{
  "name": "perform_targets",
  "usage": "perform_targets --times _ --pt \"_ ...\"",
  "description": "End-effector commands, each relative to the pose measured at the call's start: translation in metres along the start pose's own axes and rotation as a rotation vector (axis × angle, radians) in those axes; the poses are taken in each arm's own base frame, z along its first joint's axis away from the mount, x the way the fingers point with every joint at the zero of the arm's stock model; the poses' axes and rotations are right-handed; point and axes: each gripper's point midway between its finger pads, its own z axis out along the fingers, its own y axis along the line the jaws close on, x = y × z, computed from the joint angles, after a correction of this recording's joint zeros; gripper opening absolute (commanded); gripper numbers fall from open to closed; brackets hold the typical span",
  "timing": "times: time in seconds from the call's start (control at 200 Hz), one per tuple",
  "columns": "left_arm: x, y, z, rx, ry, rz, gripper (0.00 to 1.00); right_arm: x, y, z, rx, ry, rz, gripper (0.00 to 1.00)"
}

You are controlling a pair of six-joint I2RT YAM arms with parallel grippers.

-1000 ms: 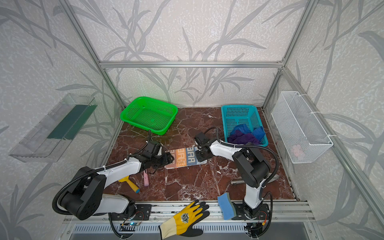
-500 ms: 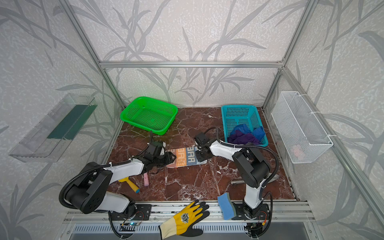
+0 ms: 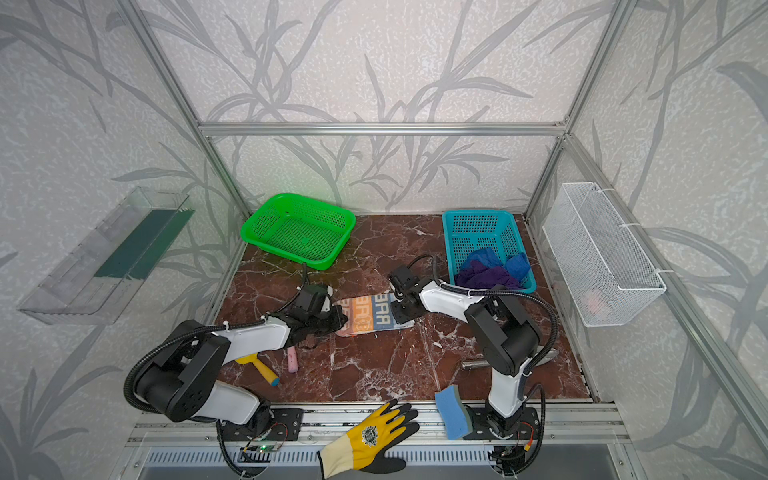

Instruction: Fold and stack the towels

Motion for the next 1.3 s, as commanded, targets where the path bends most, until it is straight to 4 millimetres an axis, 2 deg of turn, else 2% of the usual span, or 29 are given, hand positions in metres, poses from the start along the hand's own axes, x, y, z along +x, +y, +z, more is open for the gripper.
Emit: perform_targets --times 0.0,0.16,0.185,0.345,0.47,0.54,0.695,0.82,1.03,1.295 --pt "0.014 0.020 0.005 -0.115 0.076 0.021 0.00 0.028 -0.004 0.004 0.009 0.071 -0.015 0.36" --pt "-0.020 0.015 -0.008 -0.258 0.072 0.152 0.00 0.001 -0.008 -0.022 0.036 -0.082 -0.051 0.43" --pt "-0.027 0.013 -0.010 -0.280 0.070 0.178 0.00 -0.008 -0.006 -0.035 0.033 -0.132 -0.056 0.45" --pt "-0.069 -0.005 -0.017 -0.385 0.076 0.326 0.00 -0.032 -0.007 -0.074 0.034 -0.320 -0.097 0.49" --pt "-0.098 -0.019 -0.014 -0.443 0.105 0.439 0.00 -0.038 -0.008 -0.098 0.025 -0.458 -0.120 0.56" --pt "-0.113 -0.024 -0.013 -0.486 0.122 0.493 0.00 -0.037 -0.008 -0.109 0.013 -0.533 -0.123 0.69" --pt "-0.150 -0.034 -0.012 -0.576 0.139 0.572 0.00 -0.031 -0.007 -0.127 -0.023 -0.640 -0.123 0.75" --pt "-0.181 -0.050 -0.018 -0.614 0.135 0.646 0.00 -0.026 -0.005 -0.129 -0.039 -0.653 -0.151 0.76" --pt "-0.232 -0.074 -0.039 -0.662 0.086 0.741 0.00 -0.021 -0.004 -0.113 -0.043 -0.609 -0.174 0.75" --pt "-0.276 -0.075 -0.060 -0.716 0.021 0.776 0.00 -0.022 0.002 -0.096 -0.069 -0.574 -0.194 0.76"
